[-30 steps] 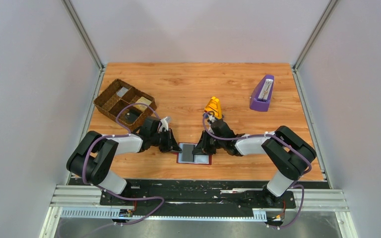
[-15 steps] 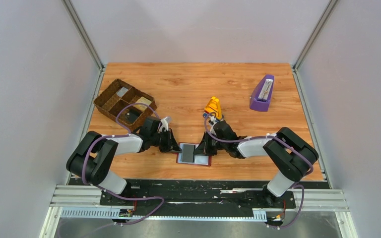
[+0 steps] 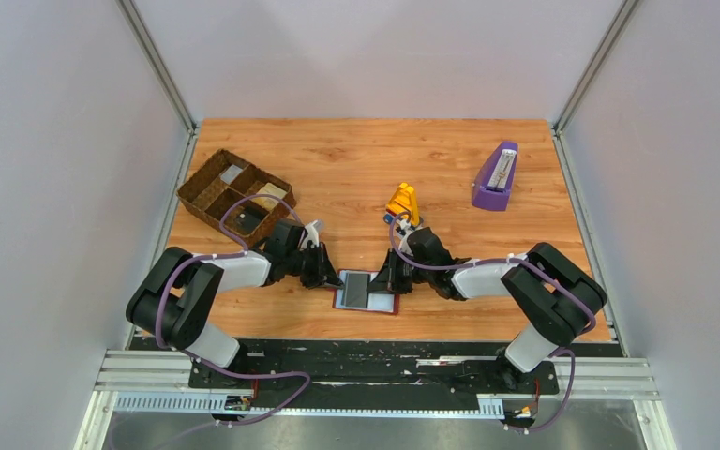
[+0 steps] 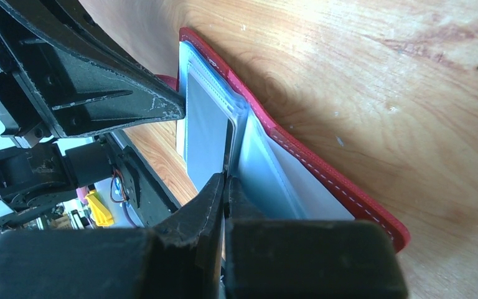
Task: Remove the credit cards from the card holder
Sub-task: Remove the credit card from the card holder.
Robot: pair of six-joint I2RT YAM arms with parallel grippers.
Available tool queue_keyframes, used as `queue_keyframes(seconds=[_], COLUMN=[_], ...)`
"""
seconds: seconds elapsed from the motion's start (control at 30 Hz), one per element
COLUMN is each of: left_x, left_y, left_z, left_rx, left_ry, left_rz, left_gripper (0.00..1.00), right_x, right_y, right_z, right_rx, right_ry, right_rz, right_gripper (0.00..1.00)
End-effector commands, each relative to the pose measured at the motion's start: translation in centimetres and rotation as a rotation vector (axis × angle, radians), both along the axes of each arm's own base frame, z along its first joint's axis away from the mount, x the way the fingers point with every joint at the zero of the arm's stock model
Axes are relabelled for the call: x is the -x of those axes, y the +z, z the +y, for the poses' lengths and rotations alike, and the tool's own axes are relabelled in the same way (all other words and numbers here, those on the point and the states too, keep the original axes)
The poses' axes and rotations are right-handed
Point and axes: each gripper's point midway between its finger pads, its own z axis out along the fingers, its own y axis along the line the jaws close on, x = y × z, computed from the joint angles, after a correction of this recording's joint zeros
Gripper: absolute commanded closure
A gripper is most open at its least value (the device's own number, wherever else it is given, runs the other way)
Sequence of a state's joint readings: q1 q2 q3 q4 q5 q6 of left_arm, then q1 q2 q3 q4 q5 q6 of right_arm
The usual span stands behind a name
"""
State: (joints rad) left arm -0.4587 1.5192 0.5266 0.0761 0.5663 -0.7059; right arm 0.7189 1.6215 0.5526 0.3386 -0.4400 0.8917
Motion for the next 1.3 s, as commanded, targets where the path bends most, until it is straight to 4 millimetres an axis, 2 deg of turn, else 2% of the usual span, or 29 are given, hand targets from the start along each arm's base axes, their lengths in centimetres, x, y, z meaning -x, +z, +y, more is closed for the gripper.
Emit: queue_keyframes(seconds=[0.0,0.17,0.4,0.47,0.57,0.8,1.03,1.17,1.27], left_x=[1.4,1.4,1.5,1.5,1.5,1.5,1.2,1.0,0.6], left_y=[-3.9,-3.7,-3.7,-3.7,-3.6,-3.8,-3.2,-2.4,-0.8], left_z=[3.2,3.1,3.2,3.1,3.1,3.3,3.3,2.9,2.3], left_rx=[-0.202,-0.197,-0.197,-0.195,-0.195,-0.209,-0.209,-0.192,-0.151], left_ry=[0.042,0.042,0.043,0.043,0.043,0.046,0.045,0.037,0.029], left_rz=[0.066,0.063,0.061,0.062,0.061,0.067,0.056,0.043,0.022], left_gripper=[0.88,0.88,0.88,0.88,0.88,0.88,0.88,0.88,0.87], right_x=[-0.1,0.1,0.0,-0.1,-0.2,-0.2,-0.2,-0.4,-0.5], right_y=[0.9,1.1,0.9,1.0,1.0,1.0,1.9,2.8,3.7], right_z=[0.0,0.3,0.7,0.8,0.8,-0.9,-2.1,-2.5,-3.0], right_rx=[-0.018,-0.036,-0.041,-0.042,-0.04,-0.02,0.01,0.034,0.058], right_ry=[0.032,0.062,0.079,0.081,0.078,0.056,0.049,0.049,0.05], right_rz=[-0.037,-0.034,-0.025,-0.026,-0.03,-0.033,-0.064,-0.091,-0.127], right_gripper=[0.98,0.99,0.95,0.99,1.0,1.0,1.0,1.0,1.0])
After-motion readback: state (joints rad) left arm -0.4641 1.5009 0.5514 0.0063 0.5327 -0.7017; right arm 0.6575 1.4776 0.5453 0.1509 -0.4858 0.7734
